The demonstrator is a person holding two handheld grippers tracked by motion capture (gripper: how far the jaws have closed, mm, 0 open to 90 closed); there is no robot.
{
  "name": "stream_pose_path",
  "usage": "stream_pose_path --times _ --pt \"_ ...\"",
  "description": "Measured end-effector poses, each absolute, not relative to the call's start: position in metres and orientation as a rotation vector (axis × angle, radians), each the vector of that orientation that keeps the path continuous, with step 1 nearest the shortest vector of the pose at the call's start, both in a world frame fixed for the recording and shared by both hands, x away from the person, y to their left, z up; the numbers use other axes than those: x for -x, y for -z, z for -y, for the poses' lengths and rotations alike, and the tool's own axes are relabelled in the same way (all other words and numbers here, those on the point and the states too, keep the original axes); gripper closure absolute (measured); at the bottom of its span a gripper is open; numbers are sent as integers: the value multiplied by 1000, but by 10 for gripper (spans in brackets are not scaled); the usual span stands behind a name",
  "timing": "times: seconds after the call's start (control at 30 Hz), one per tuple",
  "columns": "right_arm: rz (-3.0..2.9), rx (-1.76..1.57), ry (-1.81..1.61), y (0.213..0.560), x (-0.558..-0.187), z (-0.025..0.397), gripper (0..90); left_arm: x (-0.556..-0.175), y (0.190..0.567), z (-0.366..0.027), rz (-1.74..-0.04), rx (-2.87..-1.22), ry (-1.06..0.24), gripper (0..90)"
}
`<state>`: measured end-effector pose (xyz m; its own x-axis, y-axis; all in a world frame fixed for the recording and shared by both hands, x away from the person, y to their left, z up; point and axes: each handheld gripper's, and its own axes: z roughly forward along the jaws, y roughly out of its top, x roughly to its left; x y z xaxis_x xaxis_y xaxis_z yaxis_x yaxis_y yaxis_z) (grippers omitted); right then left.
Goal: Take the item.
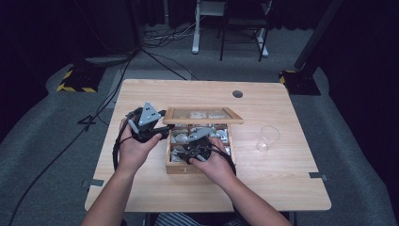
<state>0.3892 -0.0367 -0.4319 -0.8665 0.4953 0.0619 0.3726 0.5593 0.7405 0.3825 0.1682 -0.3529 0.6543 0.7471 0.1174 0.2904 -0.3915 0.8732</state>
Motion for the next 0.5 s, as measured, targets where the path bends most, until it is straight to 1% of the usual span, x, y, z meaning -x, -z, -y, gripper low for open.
stream_pose_path --times 0.2,0.33,0.47,0.5 --pt "-2666 -735 -1162 436 -391 31 629 -382 353 -168 -816 -1962 -642 488" --pt "-2682 -708 -1130 439 -392 25 658 -381 353 -168 -810 -1963 -643 478" --pt "-2683 -686 -1059 441 -392 21 713 -381 354 -168 -808 -1959 -634 478" --pt "-2683 -686 -1059 441 -392 21 713 -381 354 -168 -808 -1959 -634 478"
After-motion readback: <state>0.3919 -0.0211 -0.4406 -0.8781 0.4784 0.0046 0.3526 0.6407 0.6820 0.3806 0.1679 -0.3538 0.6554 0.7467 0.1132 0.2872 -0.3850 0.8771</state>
